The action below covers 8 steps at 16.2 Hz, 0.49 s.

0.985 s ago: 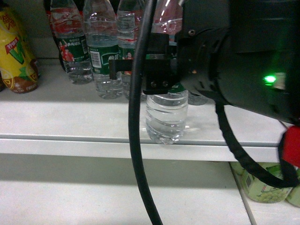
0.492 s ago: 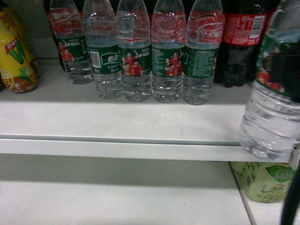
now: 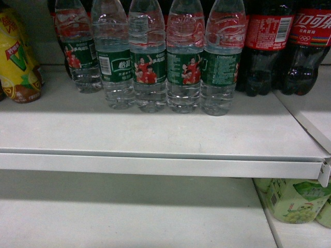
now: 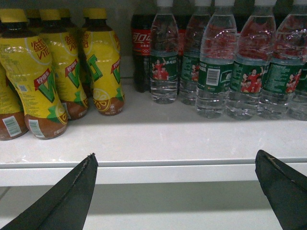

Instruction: Move water from second to third shelf

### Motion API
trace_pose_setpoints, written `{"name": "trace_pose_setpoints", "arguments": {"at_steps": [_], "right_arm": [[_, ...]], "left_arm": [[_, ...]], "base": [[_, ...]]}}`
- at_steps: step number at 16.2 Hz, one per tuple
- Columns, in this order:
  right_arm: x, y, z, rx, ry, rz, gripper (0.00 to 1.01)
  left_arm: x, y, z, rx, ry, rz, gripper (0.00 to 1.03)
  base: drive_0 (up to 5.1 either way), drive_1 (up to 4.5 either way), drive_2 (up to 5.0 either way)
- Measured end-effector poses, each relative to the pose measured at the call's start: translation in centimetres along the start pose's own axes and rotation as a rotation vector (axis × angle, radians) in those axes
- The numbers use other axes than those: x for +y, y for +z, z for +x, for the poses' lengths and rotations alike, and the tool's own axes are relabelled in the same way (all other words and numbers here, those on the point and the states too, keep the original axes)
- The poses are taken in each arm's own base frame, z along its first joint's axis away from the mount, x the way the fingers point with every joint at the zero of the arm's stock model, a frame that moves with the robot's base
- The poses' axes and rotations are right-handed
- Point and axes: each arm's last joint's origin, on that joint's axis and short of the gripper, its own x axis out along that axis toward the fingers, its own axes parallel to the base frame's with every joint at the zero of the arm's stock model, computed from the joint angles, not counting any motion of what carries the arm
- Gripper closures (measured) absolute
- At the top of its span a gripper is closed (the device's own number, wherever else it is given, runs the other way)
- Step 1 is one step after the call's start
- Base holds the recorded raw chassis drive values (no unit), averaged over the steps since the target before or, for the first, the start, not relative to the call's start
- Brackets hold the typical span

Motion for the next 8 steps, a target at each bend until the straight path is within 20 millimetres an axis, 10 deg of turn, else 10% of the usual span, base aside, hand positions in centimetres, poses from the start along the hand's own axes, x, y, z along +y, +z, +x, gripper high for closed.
{"name": "trace_pose_setpoints", "arguments": {"at_steps": [8], "right_arm": [[-2.0, 0.5, -4.2, -0.074, -0.053, 0.041, 0.61]], "left_arm": [[0.0, 0.0, 0.0, 0.000, 0.000, 0.000, 0.05]], "base": [[0.0, 0.00, 0.0]]}}
